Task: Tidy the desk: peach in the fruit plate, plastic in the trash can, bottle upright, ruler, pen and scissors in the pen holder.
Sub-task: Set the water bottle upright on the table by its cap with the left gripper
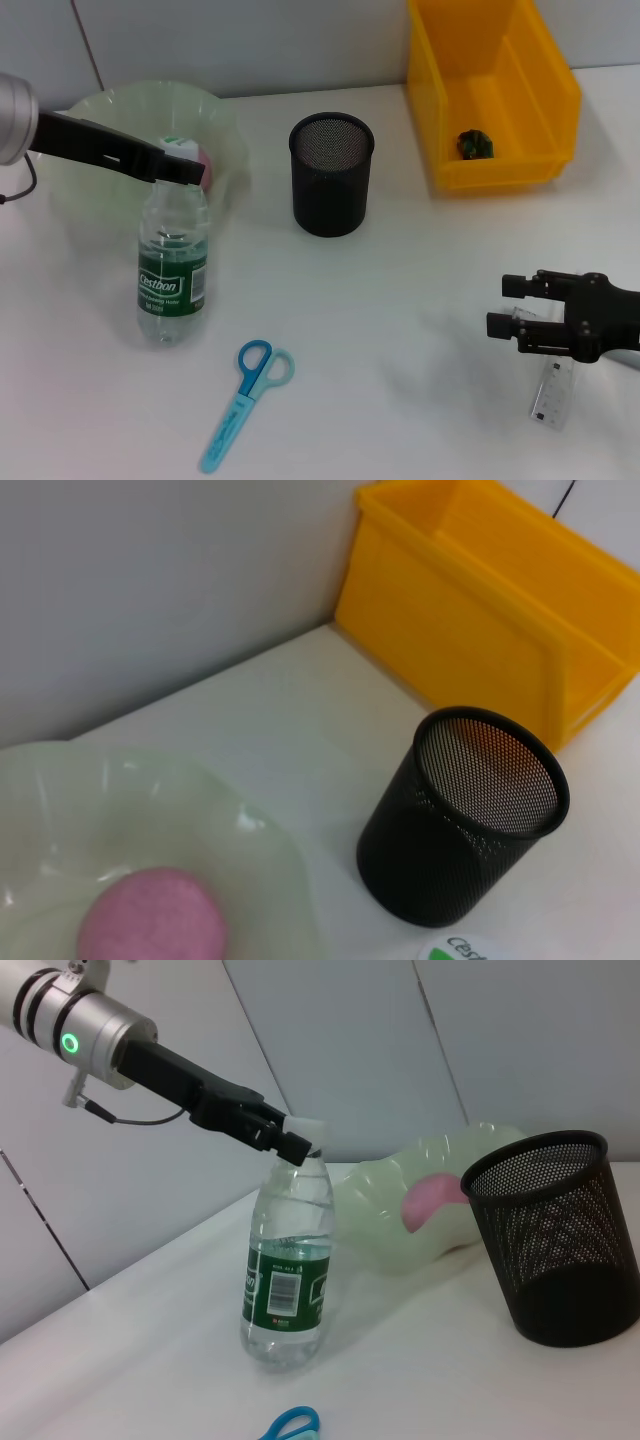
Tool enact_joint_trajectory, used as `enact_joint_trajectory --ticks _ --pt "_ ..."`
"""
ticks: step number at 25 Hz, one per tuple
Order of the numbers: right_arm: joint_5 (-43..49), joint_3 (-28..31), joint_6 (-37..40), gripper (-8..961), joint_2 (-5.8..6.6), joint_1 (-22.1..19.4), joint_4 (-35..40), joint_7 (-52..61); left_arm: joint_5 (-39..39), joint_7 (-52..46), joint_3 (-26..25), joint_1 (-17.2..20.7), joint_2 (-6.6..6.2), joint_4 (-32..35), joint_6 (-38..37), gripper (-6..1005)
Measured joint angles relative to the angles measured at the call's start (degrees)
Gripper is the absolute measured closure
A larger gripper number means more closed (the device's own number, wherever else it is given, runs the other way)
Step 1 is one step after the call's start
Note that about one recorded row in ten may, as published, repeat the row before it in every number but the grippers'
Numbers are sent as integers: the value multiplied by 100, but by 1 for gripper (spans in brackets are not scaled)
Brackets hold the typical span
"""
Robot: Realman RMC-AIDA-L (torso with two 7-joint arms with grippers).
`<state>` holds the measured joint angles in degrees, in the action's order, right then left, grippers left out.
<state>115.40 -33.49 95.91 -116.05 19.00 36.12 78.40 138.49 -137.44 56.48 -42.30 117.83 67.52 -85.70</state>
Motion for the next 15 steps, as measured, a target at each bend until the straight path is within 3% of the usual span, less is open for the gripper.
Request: enact_joint_trajectory --ticks 15 --pt "0 0 -65 210 3 8 0 2 -335 398 -434 211 -39 49 -105 537"
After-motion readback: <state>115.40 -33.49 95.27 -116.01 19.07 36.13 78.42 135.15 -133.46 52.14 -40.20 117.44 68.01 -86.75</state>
